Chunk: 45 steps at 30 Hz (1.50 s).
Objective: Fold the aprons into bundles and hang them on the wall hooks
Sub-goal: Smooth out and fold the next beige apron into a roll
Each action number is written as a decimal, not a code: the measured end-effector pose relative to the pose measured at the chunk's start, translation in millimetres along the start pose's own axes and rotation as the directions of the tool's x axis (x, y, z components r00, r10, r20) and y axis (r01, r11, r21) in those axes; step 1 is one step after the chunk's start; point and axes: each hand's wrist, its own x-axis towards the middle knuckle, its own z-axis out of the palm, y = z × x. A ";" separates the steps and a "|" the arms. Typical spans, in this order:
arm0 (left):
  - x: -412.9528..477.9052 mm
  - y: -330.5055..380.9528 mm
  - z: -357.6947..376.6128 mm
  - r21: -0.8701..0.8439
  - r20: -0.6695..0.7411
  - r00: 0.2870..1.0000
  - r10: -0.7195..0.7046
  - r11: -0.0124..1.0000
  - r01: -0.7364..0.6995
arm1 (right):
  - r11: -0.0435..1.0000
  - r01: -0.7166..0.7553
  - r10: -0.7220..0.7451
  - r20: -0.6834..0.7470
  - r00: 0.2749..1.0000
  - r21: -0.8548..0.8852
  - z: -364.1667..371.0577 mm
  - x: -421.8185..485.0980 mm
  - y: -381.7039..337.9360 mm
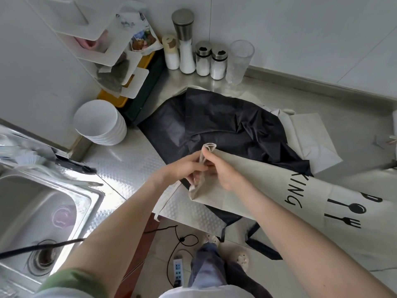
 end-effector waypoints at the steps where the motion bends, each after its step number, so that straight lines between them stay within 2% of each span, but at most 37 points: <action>1: -1.0 2.3 1.6 -0.057 0.086 0.996 -0.020 0.998 0.025 | 1.000 -0.003 0.003 -0.017 1.000 -0.005 -2.5 0.6 0.3; 3: 1.0 0.8 4.3 -0.110 0.146 0.989 -0.029 0.993 0.046 | 0.999 0.033 -0.037 -0.111 0.993 -0.038 -3.4 -0.2 1.7; 4: 4.6 -3.1 5.2 -0.123 0.103 0.994 -0.032 0.991 0.045 | 0.997 0.055 -0.065 -0.183 0.981 -0.057 -5.5 -0.4 3.0; 6: 15.0 -13.7 5.9 -0.071 -0.141 0.988 -0.060 0.996 0.051 | 0.987 0.065 -0.108 -0.309 0.945 -0.148 -11.8 3.4 9.7; 8: 26.3 -25.8 3.9 0.089 -0.399 0.915 -0.065 0.990 0.109 | 0.952 -0.008 -0.126 -0.416 0.900 -0.306 -18.8 5.4 16.9; 9: 29.5 -29.5 3.4 0.145 -0.449 0.891 -0.067 0.979 0.147 | 0.919 -0.047 -0.154 -0.466 0.871 -0.392 -21.0 4.3 19.1; 12: 35.4 -33.5 4.9 0.219 -0.430 0.897 -0.103 0.952 0.214 | 0.836 -0.101 -0.258 -0.549 0.795 -0.539 -22.1 -4.3 24.5; 15: 38.5 -29.5 8.0 0.290 -0.437 0.896 -0.082 0.930 0.227 | 0.754 -0.104 -0.348 -0.529 0.774 -0.649 -24.4 -11.0 32.2; 17: 39.4 -25.7 9.9 0.331 -0.436 0.897 -0.076 0.913 0.238 | 0.735 -0.120 -0.370 -0.543 0.753 -0.667 -27.6 -14.7 36.4; 21: 40.6 -15.4 15.5 0.413 -0.386 0.918 -0.096 0.871 0.265 | 0.722 -0.070 -0.389 -0.487 0.782 -0.688 -33.6 -22.2 38.1; 23: 41.4 -12.1 19.9 0.391 -0.348 0.928 -0.132 0.879 0.272 | 0.718 -0.024 -0.398 -0.439 0.806 -0.696 -37.6 -23.5 40.2; 25: 39.7 -8.3 25.8 0.272 -0.266 0.953 -0.144 0.937 0.218 | 0.760 -0.002 -0.368 -0.432 0.824 -0.650 -42.1 -21.9 42.3; 27: 37.0 -2.2 33.4 0.171 -0.189 0.978 -0.084 0.978 0.118 | 0.817 -0.004 -0.324 -0.465 0.824 -0.576 -45.8 -16.8 40.8; 31: 32.5 15.7 50.1 0.289 -0.056 0.998 0.031 0.957 -0.014 | 0.939 -0.037 -0.168 -0.547 0.820 -0.343 -52.5 -15.0 29.5; 33: 33.2 21.3 57.3 0.341 0.026 0.999 0.022 0.940 -0.029 | 0.989 -0.016 -0.067 -0.541 0.838 -0.147 -57.2 -16.2 26.9; 36: 35.7 24.4 63.3 0.348 0.096 0.995 -0.002 0.937 -0.031 | 1.000 -0.031 0.027 -0.525 0.850 0.002 -62.1 -19.6 23.6; 39: 36.9 23.9 68.2 0.243 0.182 0.983 -0.027 0.970 -0.018 | 0.999 0.011 0.006 -0.447 0.895 0.034 -64.8 -26.7 25.4; 41: 39.6 22.3 70.6 0.229 0.180 0.981 -0.070 0.973 0.028 | 0.985 0.013 0.043 -0.314 0.949 0.172 -65.6 -39.7 27.1; 43: 41.4 22.9 74.2 0.244 0.187 0.979 -0.085 0.969 0.038 | 0.953 0.053 0.011 -0.210 0.978 0.298 -73.2 -49.5 32.0; 45: 42.2 24.4 79.3 0.226 0.245 0.968 -0.051 0.974 -0.006 | 0.958 0.077 -0.027 -0.178 0.984 0.277 -78.8 -57.5 33.5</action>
